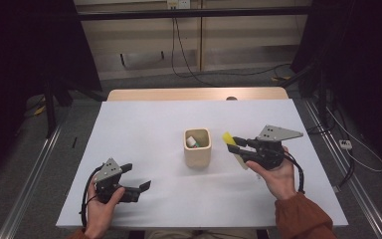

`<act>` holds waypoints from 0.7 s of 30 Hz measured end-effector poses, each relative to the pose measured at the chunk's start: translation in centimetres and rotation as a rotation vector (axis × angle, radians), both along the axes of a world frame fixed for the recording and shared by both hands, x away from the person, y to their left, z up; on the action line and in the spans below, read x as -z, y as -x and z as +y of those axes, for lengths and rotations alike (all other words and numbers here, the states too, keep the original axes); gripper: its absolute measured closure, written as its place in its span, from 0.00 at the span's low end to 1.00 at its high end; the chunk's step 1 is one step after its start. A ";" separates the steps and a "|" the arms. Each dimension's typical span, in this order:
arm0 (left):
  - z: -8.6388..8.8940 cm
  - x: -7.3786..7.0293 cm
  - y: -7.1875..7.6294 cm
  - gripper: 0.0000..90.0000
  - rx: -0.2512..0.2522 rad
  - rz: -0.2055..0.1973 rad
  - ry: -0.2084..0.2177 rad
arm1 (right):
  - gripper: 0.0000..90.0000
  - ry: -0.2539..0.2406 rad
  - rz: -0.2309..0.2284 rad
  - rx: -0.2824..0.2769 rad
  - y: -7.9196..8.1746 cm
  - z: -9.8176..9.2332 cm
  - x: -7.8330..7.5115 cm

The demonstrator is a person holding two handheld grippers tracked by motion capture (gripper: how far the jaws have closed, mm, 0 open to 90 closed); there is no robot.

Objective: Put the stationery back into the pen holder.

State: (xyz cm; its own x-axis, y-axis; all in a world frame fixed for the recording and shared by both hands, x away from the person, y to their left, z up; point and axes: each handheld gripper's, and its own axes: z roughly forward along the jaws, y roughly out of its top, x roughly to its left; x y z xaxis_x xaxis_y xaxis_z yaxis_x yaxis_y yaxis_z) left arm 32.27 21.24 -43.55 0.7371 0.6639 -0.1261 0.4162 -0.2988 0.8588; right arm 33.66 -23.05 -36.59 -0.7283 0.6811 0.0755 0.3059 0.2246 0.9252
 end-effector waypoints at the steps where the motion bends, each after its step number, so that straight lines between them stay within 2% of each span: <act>1: 0.0 0.0 0.0 0.07 0.001 -0.001 0.000 | 0.75 -0.006 -0.004 -0.001 -0.1 0.1 -0.1; 9: 0.0 0.0 0.0 0.07 0.002 0.000 0.000 | 0.75 -0.059 -0.029 -0.025 -0.9 1.1 -1.2; 12: 0.1 0.0 0.0 0.07 0.002 -0.002 -0.001 | 0.75 -0.094 -0.016 -0.037 -1.5 1.4 -1.3; 15: 0.1 0.0 0.0 0.07 0.003 -0.003 -0.001 | 0.75 -0.099 -0.005 -0.036 -2.0 1.7 -1.0; 21: 0.1 0.0 0.0 0.07 0.003 -0.002 -0.001 | 0.75 -0.122 -0.028 -0.039 -2.7 2.1 -1.3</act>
